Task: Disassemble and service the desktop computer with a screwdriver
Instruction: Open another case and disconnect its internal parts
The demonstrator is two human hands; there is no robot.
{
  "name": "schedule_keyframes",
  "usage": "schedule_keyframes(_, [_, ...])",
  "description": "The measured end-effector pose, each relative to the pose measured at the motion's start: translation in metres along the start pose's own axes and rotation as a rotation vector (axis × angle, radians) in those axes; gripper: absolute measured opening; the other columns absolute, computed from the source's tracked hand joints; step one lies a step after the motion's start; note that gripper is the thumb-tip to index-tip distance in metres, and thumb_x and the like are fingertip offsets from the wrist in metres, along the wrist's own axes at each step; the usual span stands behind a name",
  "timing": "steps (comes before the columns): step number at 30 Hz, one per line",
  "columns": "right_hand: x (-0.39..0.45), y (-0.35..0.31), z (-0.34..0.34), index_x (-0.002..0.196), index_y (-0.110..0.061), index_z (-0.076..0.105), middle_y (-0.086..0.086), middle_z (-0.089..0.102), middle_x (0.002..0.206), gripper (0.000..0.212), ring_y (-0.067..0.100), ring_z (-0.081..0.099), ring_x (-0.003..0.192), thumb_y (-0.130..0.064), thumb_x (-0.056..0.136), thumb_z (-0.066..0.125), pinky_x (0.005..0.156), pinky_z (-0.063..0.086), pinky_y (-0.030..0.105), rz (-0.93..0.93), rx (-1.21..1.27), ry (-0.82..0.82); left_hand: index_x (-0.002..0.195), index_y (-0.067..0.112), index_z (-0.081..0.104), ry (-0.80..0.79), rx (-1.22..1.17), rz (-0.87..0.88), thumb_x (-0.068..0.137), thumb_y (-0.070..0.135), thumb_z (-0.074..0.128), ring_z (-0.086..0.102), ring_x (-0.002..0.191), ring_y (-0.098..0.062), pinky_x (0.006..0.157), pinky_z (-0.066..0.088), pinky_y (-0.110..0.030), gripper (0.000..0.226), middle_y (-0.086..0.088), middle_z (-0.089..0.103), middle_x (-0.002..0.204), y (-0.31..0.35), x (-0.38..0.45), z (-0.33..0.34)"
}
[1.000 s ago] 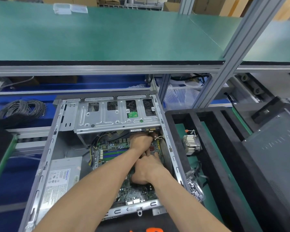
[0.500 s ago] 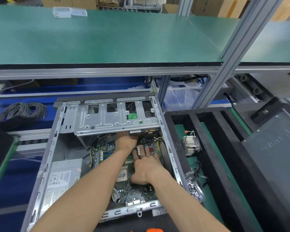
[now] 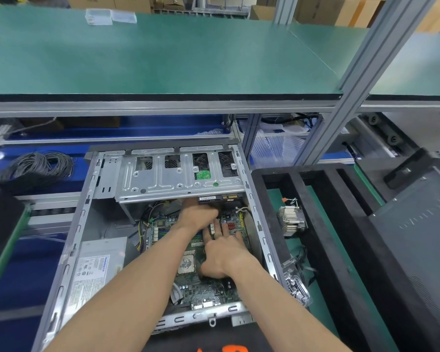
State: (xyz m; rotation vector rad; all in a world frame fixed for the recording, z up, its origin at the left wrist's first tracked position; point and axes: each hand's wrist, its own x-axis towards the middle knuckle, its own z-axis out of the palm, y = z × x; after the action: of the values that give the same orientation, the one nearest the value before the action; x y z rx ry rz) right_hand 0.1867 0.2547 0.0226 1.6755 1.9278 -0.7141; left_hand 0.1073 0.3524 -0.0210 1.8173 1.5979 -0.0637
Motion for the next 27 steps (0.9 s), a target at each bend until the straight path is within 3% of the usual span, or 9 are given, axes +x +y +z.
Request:
schedule_keyframes(2, [-0.001, -0.001, 0.0, 0.161, -0.011, 0.001, 0.021, -0.007, 0.166, 0.09, 0.038, -0.004, 0.154, -0.041, 0.093, 0.052, 0.121, 0.005, 0.059, 0.001, -0.014, 0.012, 0.076, 0.02, 0.062, -0.017, -0.022, 0.035, 0.093, 0.048, 0.042, 0.061, 0.085, -0.017, 0.068, 0.039, -0.026, 0.038, 0.003, 0.069, 0.084, 0.007, 0.001, 0.002])
schedule_keyframes(4, [-0.002, -0.001, 0.0, 0.158, -0.009, 0.016, 0.022, 0.01, 0.165, 0.082, 0.039, 0.007, 0.153, -0.041, 0.092, 0.052, 0.119, 0.009, 0.059, 0.001, -0.022, 0.023, 0.086, 0.025, 0.067, -0.007, -0.026, 0.122, 0.091, 0.054, 0.048, 0.064, 0.07, -0.008, 0.058, 0.038, -0.023, 0.035, 0.013, 0.063, 0.063, 0.015, 0.001, 0.006])
schedule_keyframes(6, [-0.002, -0.001, 0.0, 0.155, -0.007, 0.025, 0.023, 0.022, 0.162, 0.077, 0.04, 0.015, 0.15, -0.04, 0.092, 0.052, 0.118, 0.012, 0.058, 0.0, -0.025, 0.027, 0.108, 0.043, 0.065, -0.007, -0.072, 0.19, 0.085, 0.066, 0.057, 0.059, 0.052, 0.005, 0.056, 0.039, -0.019, 0.034, 0.016, 0.062, 0.055, 0.022, -0.001, 0.011])
schedule_keyframes(9, [-0.002, -0.001, 0.0, 0.155, -0.006, 0.027, 0.023, 0.021, 0.162, 0.076, 0.04, 0.013, 0.15, -0.04, 0.091, 0.052, 0.118, 0.011, 0.059, 0.003, -0.027, 0.023, 0.11, 0.046, 0.06, -0.04, -0.228, 0.175, 0.079, 0.068, 0.067, 0.059, 0.043, 0.001, 0.051, 0.04, -0.016, 0.039, 0.009, 0.064, 0.048, 0.025, 0.0, 0.014])
schedule_keyframes(12, [-0.002, -0.001, 0.0, 0.153, -0.006, 0.03, 0.024, 0.022, 0.16, 0.074, 0.041, 0.014, 0.149, -0.04, 0.091, 0.051, 0.118, 0.011, 0.059, 0.008, -0.033, 0.02, 0.107, 0.039, 0.066, -0.052, -0.307, 0.125, 0.079, 0.065, 0.071, 0.06, 0.047, -0.003, 0.046, 0.039, -0.013, 0.039, 0.003, 0.065, 0.05, 0.027, 0.002, 0.017])
schedule_keyframes(17, [-0.002, -0.001, 0.0, 0.147, -0.007, 0.04, 0.024, 0.036, 0.154, 0.066, 0.041, 0.023, 0.146, -0.04, 0.091, 0.05, 0.117, 0.013, 0.06, 0.001, -0.034, 0.016, 0.104, 0.025, 0.073, -0.044, -0.368, 0.08, 0.08, 0.056, 0.074, 0.072, 0.078, -0.019, 0.077, 0.054, -0.031, 0.04, -0.008, 0.076, 0.081, 0.031, 0.005, 0.023])
schedule_keyframes(20, [-0.003, -0.001, -0.001, 0.139, -0.01, 0.049, 0.021, 0.05, 0.142, 0.057, 0.039, 0.034, 0.139, -0.039, 0.09, 0.05, 0.116, 0.017, 0.059, -0.017, -0.027, 0.017, 0.089, 0.026, 0.067, -0.003, -0.254, 0.117, 0.091, 0.046, 0.065, 0.069, 0.077, -0.019, 0.058, 0.046, -0.019, 0.02, -0.009, 0.076, 0.092, 0.035, 0.008, 0.024])
schedule_keyframes(22, [-0.004, -0.001, 0.0, 0.137, -0.01, 0.051, 0.02, 0.053, 0.139, 0.055, 0.038, 0.038, 0.136, -0.04, 0.091, 0.05, 0.116, 0.018, 0.059, -0.02, -0.031, 0.018, 0.077, 0.025, 0.059, 0.025, -0.196, 0.129, 0.096, 0.038, 0.058, 0.061, 0.066, -0.013, 0.051, 0.037, -0.017, 0.023, -0.01, 0.074, 0.091, 0.034, 0.008, 0.025])
schedule_keyframes(27, [-0.005, -0.002, -0.002, 0.139, -0.008, 0.05, 0.023, 0.05, 0.142, 0.057, 0.039, 0.036, 0.138, -0.038, 0.091, 0.049, 0.118, 0.014, 0.058, -0.004, -0.044, 0.006, 0.087, 0.031, 0.069, 0.039, -0.267, 0.197, 0.09, 0.041, 0.066, 0.072, 0.078, -0.019, 0.063, 0.047, -0.019, 0.011, -0.003, 0.077, 0.085, 0.031, 0.009, 0.029])
